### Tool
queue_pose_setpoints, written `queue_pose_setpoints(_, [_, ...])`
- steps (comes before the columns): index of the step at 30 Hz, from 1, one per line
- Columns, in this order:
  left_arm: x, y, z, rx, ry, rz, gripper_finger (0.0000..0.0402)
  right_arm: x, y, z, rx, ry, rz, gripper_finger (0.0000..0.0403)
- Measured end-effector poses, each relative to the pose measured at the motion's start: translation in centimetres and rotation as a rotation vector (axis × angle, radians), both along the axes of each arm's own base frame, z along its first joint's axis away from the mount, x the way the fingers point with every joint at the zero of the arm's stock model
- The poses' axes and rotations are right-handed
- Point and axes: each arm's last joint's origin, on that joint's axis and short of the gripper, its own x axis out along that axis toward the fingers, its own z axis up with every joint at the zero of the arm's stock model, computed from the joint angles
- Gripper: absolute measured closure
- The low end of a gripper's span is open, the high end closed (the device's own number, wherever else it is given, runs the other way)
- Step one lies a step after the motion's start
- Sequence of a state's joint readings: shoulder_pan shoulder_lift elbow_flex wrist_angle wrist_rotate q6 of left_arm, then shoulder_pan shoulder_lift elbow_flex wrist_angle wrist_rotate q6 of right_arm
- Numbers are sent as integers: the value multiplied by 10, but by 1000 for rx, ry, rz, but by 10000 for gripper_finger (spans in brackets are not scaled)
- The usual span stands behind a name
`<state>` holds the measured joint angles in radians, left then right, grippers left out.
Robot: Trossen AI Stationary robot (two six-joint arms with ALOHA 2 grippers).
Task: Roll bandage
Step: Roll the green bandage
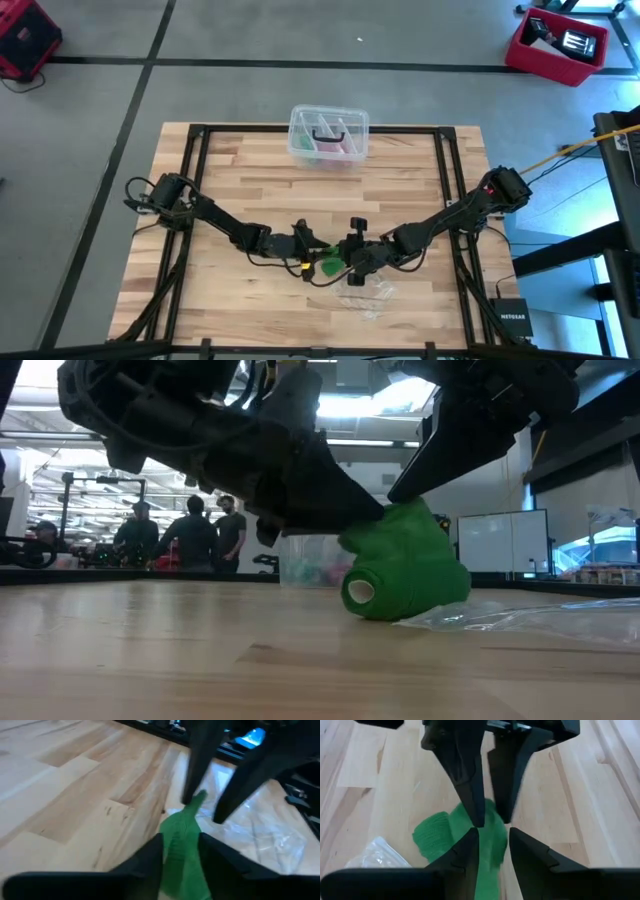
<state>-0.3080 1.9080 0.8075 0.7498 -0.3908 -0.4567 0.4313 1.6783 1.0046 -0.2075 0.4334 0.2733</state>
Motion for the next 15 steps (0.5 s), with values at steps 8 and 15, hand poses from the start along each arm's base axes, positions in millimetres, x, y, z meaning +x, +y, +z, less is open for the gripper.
queue_pose_setpoints(8, [-2, -5, 0, 38, 23, -33, 395, -6, 4, 5, -22, 25, 29, 292])
queue_pose_setpoints(15, [-14, -32, 53, 78, -102, -140, 400, -52, 39, 56, 5, -24, 152, 292])
